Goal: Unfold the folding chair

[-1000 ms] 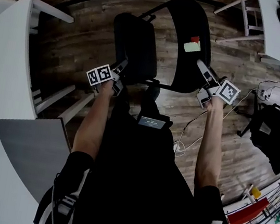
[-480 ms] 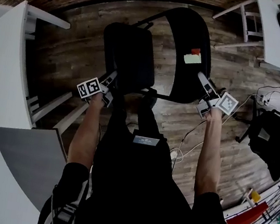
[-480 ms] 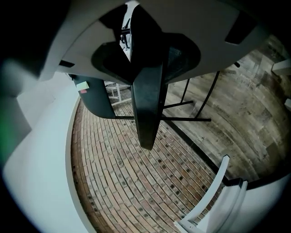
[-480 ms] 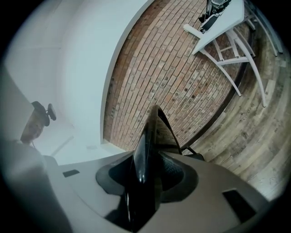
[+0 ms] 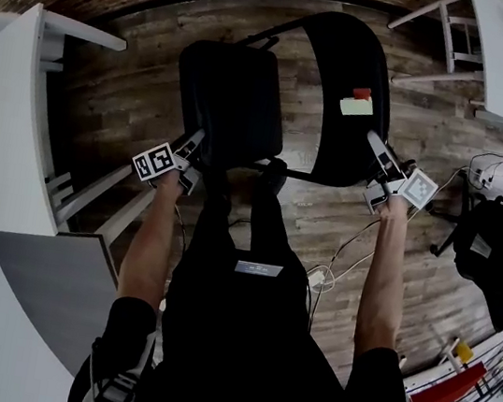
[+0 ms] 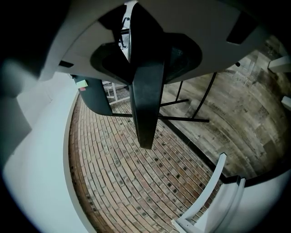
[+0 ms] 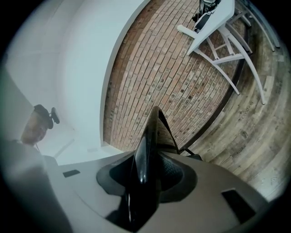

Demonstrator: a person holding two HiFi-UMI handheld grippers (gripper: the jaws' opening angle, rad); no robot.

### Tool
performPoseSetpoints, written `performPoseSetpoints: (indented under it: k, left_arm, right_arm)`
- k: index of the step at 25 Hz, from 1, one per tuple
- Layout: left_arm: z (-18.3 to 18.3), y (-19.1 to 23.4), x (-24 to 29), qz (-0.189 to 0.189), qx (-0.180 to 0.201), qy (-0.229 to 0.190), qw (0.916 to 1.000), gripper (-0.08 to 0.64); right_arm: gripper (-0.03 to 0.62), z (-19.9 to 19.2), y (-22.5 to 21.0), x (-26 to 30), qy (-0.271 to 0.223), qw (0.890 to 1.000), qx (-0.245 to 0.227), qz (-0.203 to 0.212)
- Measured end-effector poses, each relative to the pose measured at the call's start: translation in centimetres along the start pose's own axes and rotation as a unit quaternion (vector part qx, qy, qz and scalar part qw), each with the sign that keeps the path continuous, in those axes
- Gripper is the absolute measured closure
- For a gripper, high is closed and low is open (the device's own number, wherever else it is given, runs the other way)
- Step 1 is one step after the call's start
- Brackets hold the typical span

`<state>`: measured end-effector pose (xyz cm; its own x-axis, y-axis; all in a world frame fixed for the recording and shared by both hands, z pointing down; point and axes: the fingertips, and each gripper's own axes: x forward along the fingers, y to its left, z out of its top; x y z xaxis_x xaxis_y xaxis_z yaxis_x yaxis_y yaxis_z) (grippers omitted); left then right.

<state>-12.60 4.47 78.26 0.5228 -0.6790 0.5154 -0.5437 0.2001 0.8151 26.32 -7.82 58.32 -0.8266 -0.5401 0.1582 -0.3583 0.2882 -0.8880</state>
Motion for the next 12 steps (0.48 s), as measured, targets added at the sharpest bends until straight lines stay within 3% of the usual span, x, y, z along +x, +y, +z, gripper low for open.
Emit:
performPoseSetpoints:
  k: [4, 9, 12]
  left_arm:
    - [0.3, 0.5, 0.2, 0.002, 0.004, -0.004, 1.0, 0.348]
    - [0.6, 2.0, -0.7, 0.041, 0.019, -0.026, 0.9986, 0.334]
    - [0.7, 2.2, -0.5, 0.039, 0.018, -0.031, 0.9986, 0.333]
  right_arm:
    - [0.464, 0.4, -0.9, -0.3, -0.004, 1.0, -0.002, -0.005]
    - [0.48, -0.3, -1.7, -0.3, -0.004, 1.0, -0.001, -0.012]
    - [0.48, -0.2, -1.8, -0.3, -0.006, 1.0, -0.006, -0.019]
